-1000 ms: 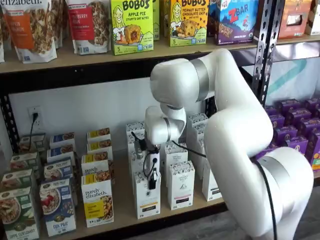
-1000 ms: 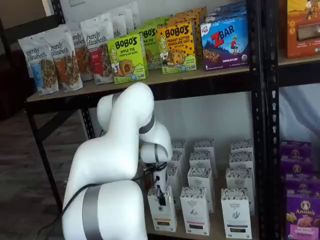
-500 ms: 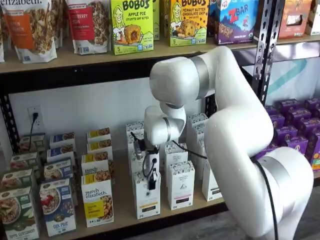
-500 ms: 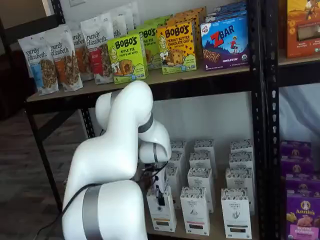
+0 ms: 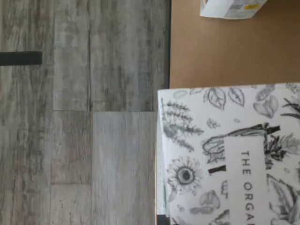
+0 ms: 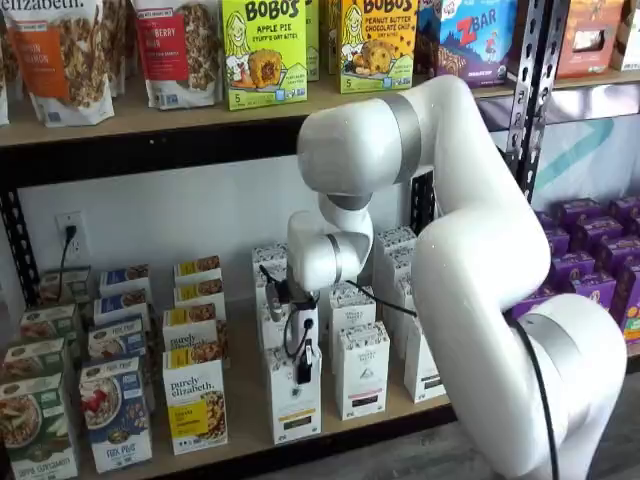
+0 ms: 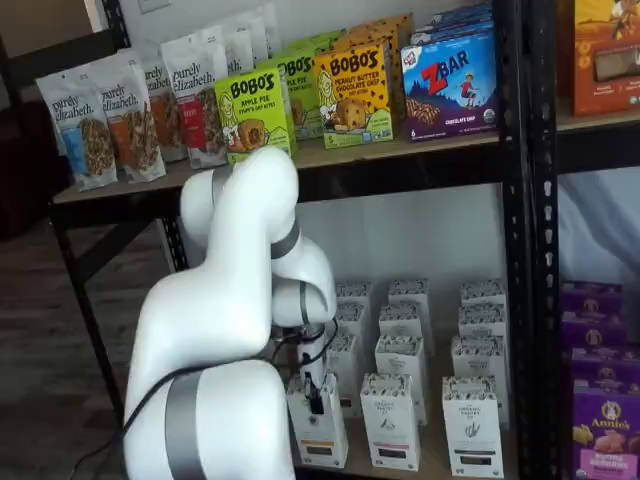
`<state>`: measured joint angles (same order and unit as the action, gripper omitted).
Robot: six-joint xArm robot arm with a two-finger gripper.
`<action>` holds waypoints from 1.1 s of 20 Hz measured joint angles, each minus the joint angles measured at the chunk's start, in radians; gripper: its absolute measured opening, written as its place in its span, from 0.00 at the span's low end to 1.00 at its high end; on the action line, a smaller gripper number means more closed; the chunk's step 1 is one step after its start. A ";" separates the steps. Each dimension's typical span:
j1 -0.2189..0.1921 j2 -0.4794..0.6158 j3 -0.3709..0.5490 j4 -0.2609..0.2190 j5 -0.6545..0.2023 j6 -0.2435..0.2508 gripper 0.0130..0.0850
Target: Pick up the white box with a yellow strip in the middle, on the bottom shelf, the fourth box from the left
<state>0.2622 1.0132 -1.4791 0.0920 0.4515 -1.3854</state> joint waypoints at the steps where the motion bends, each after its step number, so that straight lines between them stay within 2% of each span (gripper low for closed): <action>1: 0.002 -0.009 0.013 0.003 -0.002 0.000 0.44; 11: 0.034 -0.169 0.257 -0.010 -0.079 0.040 0.44; 16: 0.052 -0.246 0.371 0.015 -0.126 0.031 0.44; 22: 0.066 -0.345 0.499 0.014 -0.164 0.046 0.44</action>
<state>0.3286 0.6677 -0.9802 0.1057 0.2877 -1.3392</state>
